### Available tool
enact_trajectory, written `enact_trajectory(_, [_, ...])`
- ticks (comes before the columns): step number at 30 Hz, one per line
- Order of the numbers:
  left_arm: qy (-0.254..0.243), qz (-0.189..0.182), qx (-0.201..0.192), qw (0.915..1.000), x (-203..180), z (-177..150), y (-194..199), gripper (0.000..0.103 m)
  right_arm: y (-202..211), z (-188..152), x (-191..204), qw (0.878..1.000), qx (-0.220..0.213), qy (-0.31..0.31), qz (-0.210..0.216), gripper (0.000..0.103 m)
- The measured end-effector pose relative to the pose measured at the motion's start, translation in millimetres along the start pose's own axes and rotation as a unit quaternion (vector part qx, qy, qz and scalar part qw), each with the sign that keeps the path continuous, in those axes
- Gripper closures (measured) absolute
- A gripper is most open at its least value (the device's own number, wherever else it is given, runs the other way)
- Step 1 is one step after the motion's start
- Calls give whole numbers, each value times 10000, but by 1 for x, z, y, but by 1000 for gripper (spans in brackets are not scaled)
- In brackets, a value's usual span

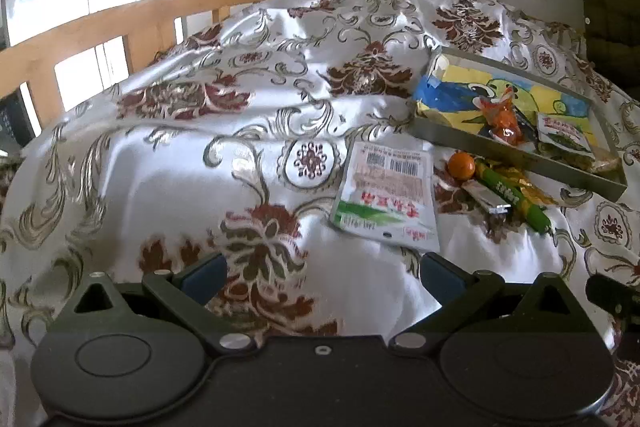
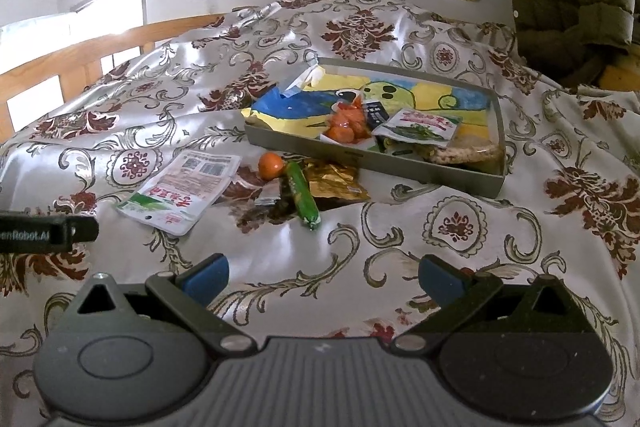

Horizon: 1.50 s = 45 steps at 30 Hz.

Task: Organize snacks
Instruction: 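Move left tool to the white barcode packet while right tool approaches the silver foil stick, then close left tool on the white packet while right tool grasps the silver foil stick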

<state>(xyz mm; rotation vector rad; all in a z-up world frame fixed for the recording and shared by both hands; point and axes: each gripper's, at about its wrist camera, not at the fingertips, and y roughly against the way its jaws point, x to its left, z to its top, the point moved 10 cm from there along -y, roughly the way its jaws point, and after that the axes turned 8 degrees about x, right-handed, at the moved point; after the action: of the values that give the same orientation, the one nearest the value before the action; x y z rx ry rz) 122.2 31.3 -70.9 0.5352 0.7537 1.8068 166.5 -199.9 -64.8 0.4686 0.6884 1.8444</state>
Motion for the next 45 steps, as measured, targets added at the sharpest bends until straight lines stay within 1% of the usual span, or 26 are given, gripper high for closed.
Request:
enact_trajectory(6, [-204,40,-48,9998,-2,12,-7,1,-5,3,4,9999,-35,81,71,0])
enact_trajectory(10, [-215,15,-39,9998,1,21,-14,1,-10,7,13,9995,-93,272,163,0])
enact_trajectory(17, [-339,-122,4,9993,4,50,-34,1,-16,23,27,9958,-418,758,289,0])
enact_trajectory(21, [-596,-286,90,9978,-4,65,-49,1,-32,30,36,9926,-450,1053,414,0])
enact_trajectory(23, [-835,-307,119,9960,-10,71,-58,1,-42,33,38,9914,-432,1154,443,0])
enact_trajectory(26, [-1228,-398,214,9914,-20,76,-74,1,-58,39,43,9898,-367,1211,658,0])
enact_trajectory(28, [-1362,-467,411,9887,-23,78,-88,1,-66,46,46,9888,-396,1245,727,3])
enact_trajectory(29, [-1389,-549,520,9874,-23,78,-95,1,-70,50,48,9878,-413,1274,801,5])
enact_trajectory(32, [-1419,-824,734,9837,-24,79,-109,1,-79,60,56,9847,-439,1357,1005,8])
enact_trajectory(35, [-1517,-1003,849,9797,-27,79,-119,1,-94,61,60,9833,-321,1469,1022,19])
enact_trajectory(37, [-1574,-1042,869,9782,-28,79,-123,1,-105,57,60,9833,-177,1462,1069,21])
enact_trajectory(39, [-1627,-1122,934,9758,-31,78,-128,1,-114,54,60,9832,-60,1437,1122,30])
enact_trajectory(41, [-1646,-1250,1025,9730,-35,76,-131,1,-118,53,62,9828,-17,1437,1160,33])
enact_trajectory(43, [-1619,-1418,1092,9704,-38,74,-132,5,-123,54,63,9832,54,1372,1203,33])
enact_trajectory(45, [-1499,-1535,1157,9698,-40,71,-134,12,-127,55,61,9850,95,1213,1222,37])
